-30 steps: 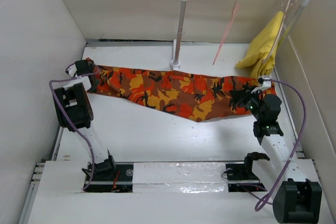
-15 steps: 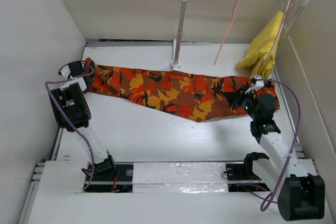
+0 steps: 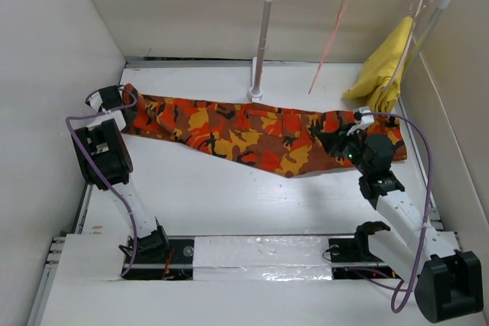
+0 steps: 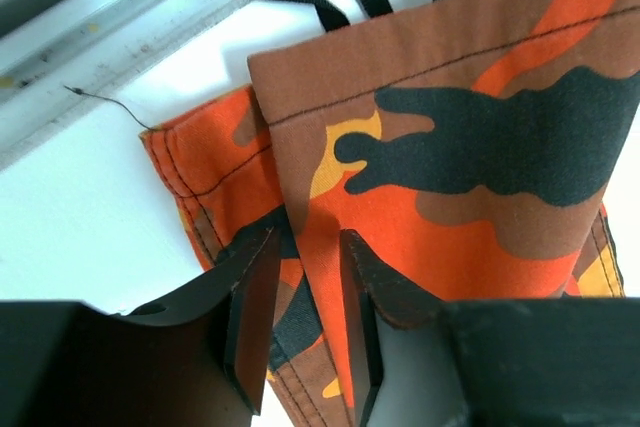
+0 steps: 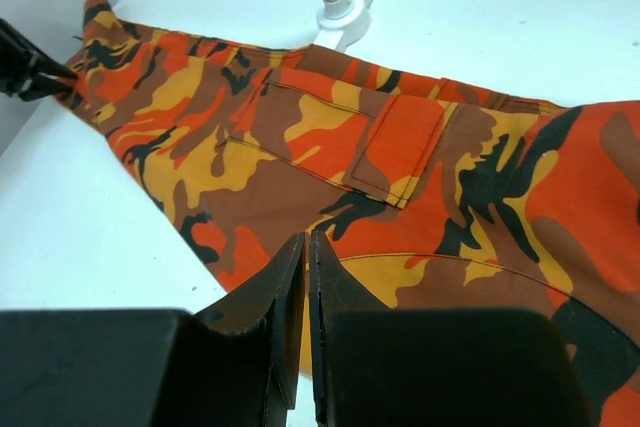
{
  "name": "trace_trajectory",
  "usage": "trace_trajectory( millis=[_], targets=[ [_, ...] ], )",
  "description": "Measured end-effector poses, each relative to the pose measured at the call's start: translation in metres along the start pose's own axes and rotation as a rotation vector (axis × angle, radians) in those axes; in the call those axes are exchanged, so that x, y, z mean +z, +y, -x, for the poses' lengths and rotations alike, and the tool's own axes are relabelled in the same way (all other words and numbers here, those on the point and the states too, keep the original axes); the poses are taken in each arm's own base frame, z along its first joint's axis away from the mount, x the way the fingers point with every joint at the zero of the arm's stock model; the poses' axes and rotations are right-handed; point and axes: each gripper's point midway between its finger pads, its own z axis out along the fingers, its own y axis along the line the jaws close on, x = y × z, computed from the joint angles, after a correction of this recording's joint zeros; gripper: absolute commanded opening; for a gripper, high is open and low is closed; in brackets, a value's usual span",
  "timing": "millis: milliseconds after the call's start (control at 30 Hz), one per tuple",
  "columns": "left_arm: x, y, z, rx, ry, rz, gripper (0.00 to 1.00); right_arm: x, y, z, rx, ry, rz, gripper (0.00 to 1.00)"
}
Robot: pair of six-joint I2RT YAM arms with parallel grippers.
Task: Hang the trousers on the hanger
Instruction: Fold the trousers at the center of the board.
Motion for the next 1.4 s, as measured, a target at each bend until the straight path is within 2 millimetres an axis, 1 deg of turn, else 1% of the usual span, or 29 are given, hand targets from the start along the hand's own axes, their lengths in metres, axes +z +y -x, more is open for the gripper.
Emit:
trace_trajectory(
  millis=[67,133,233,300,500,667,700,867,1000,1100,1400],
  targets=[
    [-0.002,0.000,0.004,0.007,0.000,0.011,0.32,0.000,-0.001,0.000,-0.004,-0.001,-0.008,0.12],
    [-0.004,-0.004,0.012,0.013,-0.013,0.017,0.34,0.001,-0.001,0.000,-0.007,-0.002,-0.011,0.12],
    [-0.007,-0.009,0.027,0.022,-0.047,0.018,0.34,0.001,-0.001,0.001,-0.010,-0.004,-0.011,0.13],
    [-0.007,-0.009,0.030,0.029,-0.057,0.021,0.34,0.001,0.001,0.001,-0.013,-0.003,-0.009,0.13],
    [-0.007,-0.009,0.028,0.040,-0.046,0.018,0.28,0.002,-0.001,-0.001,-0.014,0.004,-0.015,0.14],
    [-0.006,-0.015,0.025,0.039,-0.030,-0.017,0.19,0.003,0.000,-0.002,-0.015,0.006,-0.012,0.14],
    [-0.004,-0.017,0.024,0.039,-0.028,-0.024,0.19,0.003,0.001,-0.002,-0.015,0.007,-0.010,0.14],
    [0.003,-0.015,0.017,0.042,-0.007,-0.020,0.21,0.004,0.002,-0.003,-0.015,0.012,-0.006,0.15],
    [0.017,-0.011,0.009,0.049,0.026,0.014,0.24,0.004,0.002,-0.003,-0.015,0.012,-0.007,0.15],
    [0.018,-0.013,0.013,0.048,0.020,0.013,0.28,0.004,0.002,-0.003,-0.015,0.014,-0.007,0.15],
    [0.019,-0.012,0.012,0.049,0.023,0.016,0.29,0.006,0.002,-0.007,-0.012,0.026,-0.006,0.15]
  ],
)
